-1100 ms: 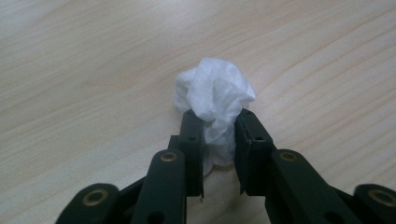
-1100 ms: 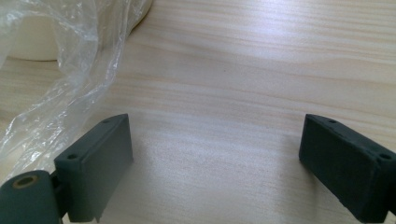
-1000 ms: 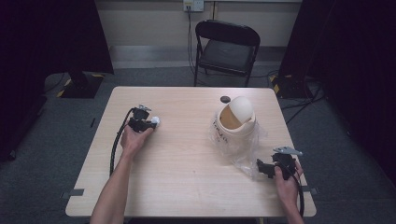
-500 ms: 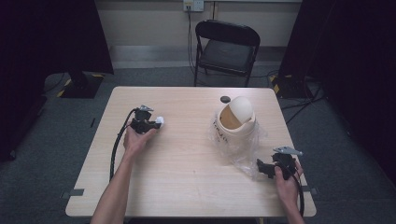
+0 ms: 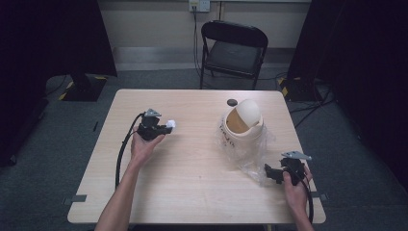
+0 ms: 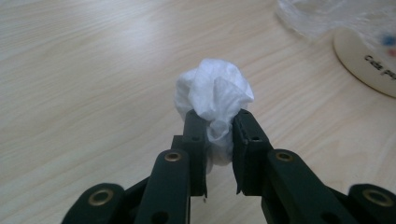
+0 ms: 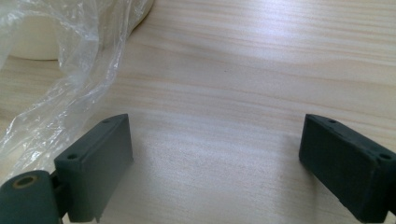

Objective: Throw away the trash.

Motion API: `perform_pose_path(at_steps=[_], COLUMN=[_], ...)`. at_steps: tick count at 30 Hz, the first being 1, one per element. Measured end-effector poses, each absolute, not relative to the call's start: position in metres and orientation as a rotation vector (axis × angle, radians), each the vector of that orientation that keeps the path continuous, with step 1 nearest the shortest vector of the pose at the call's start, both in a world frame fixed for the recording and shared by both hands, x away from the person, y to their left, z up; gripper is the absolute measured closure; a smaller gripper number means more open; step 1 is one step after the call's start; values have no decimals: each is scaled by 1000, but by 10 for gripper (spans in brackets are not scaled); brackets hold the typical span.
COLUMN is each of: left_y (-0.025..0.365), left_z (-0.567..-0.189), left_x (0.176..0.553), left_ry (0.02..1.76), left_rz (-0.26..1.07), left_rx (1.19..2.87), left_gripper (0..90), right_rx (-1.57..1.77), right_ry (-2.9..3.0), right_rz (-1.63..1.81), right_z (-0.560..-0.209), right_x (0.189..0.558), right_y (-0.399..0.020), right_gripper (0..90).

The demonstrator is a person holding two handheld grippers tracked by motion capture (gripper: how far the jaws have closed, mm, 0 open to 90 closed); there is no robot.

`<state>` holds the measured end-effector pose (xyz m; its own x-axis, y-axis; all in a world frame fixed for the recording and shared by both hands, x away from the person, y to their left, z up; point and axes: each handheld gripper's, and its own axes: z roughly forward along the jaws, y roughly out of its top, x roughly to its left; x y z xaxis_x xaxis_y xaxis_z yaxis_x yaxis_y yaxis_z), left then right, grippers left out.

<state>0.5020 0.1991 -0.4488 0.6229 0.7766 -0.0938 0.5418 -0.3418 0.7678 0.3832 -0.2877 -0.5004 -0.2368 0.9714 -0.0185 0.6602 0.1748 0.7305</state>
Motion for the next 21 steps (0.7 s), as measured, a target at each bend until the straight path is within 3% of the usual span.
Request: perform_pose_path(at_steps=[21], left_y=[163], left_z=[-419], left_x=[475], left_ry=[839], left_rz=[302], left_rx=[1999], left_gripper=[774], right_rx=[1532], right_ry=[1968], right_rz=[837], right_z=[-500], right_x=[383], right_y=[-288], right_gripper=[86])
